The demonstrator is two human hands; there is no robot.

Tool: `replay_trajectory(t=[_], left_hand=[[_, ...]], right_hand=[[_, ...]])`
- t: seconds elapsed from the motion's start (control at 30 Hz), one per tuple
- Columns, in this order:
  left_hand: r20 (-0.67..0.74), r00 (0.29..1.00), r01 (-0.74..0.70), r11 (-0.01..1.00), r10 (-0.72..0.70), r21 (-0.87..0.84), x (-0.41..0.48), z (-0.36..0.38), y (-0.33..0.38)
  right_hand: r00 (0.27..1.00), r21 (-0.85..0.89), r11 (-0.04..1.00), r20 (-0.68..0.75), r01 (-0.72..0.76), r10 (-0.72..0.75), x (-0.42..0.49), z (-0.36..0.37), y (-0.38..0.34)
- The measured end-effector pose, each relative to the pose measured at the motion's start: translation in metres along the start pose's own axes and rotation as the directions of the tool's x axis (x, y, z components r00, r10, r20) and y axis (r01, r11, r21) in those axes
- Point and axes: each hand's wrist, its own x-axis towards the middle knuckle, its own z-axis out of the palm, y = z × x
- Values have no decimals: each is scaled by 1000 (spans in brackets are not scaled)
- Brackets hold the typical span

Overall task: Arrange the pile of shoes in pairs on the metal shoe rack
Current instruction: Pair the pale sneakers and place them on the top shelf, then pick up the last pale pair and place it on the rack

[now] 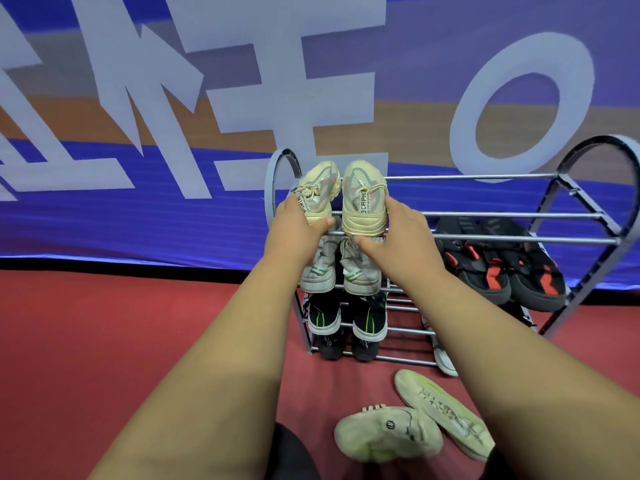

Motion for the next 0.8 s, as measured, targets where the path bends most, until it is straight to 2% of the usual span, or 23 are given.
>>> replay_trajectory(t=[0.3, 0.37, 0.43, 0.5, 0.57, 0.63, 0.73, 0.8], left_hand=[[-39, 999, 34, 985, -28, 172, -32, -13, 4], [17, 993, 112, 975, -118, 192, -46, -15, 7], [118, 944, 274, 933, -307, 234, -60, -15, 13], [273, 859, 309, 864, -433, 397, -78, -13, 19], [465, 767, 176, 842, -442, 511, -99, -6, 24], [589, 685, 17, 818, -428, 575, -119, 7, 21], [639, 630, -47, 799, -442, 599, -139, 48, -4], [652, 612, -26, 813, -447, 582, -155, 84, -26]], right_hand=[[998, -81, 997, 58, -19, 24, -35, -31, 5], [999, -105, 994, 33, -12, 15, -46, -37, 5], [1000, -116, 993, 8, 0, 1, -57, -42, 6], [999, -131, 991, 27, 23, -20, -64, -45, 11], [998, -167, 985, 59, 48, -39, -68, -44, 23], [997, -157, 988, 74, 5, 7, -75, -37, 38], [991, -131, 991, 125, -35, 52, -99, -13, 74], [969, -175, 983, 229, -47, 87, -123, 10, 109]])
